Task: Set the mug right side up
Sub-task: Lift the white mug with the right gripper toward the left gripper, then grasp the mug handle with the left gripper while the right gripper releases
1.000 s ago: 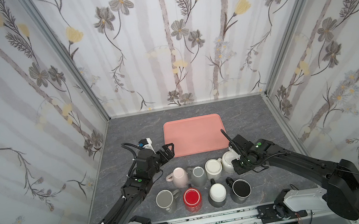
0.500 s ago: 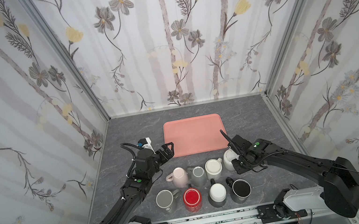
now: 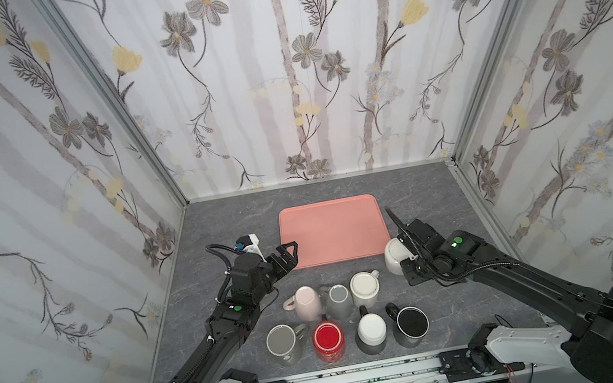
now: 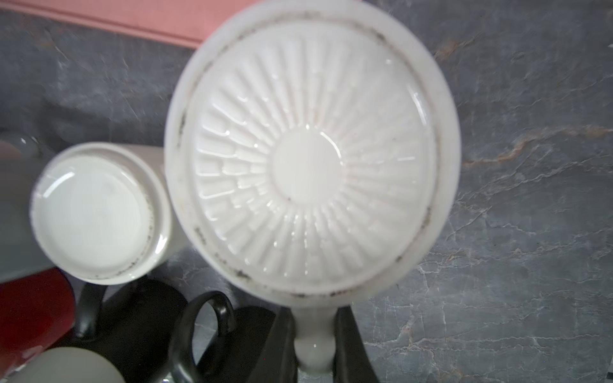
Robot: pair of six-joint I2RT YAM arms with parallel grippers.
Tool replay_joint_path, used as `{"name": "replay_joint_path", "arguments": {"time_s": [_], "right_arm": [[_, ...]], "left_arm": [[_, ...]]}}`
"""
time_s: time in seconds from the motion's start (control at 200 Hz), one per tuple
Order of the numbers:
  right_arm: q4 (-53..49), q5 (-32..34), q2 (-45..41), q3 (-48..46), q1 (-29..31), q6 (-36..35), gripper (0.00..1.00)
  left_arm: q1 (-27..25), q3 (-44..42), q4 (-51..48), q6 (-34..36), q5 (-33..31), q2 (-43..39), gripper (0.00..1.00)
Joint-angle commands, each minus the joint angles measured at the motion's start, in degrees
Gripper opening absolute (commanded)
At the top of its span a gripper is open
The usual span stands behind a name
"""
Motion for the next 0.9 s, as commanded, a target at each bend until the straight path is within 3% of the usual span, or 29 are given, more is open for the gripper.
{"name": "replay_joint_path", "arguments": {"time_s": [0.0,0.265,0.4,0.55,0.789,0.894], "right_arm": [[5.9,3.2,-1.1,3.2,-0.6,0.9,0.00],[42.8,-12.6,-0.6,0.7,-0.8,1.8,0.00],[61.0,-23.6,4.6,1.2,-0.7,4.5,0.00],[74.6,-32.5,9.9,2.4,-0.5,10.6,0.00],[90.5,-43.5,13.0,0.2,0.2,20.0,0.00],[93.7,-45.8,13.3,0.0,1.2,21.9,0.00]], "left_arm": [[0.0,1.0,4.8,-1.1,2.3,0.1,1.00],[0.1,5.0,8.0,-0.9,7.3,0.2,1.00],[0.1,5.6,13.4,-2.1,12.8,0.7,0.91],[0.1,3.6,20.7,-3.7,15.9,-0.5,0.76],[0.1,1.9,33.3,-6.3,22.0,0.6,0.62],[0.1,1.2,38.6,-8.0,23.4,1.2,0.60]]}}
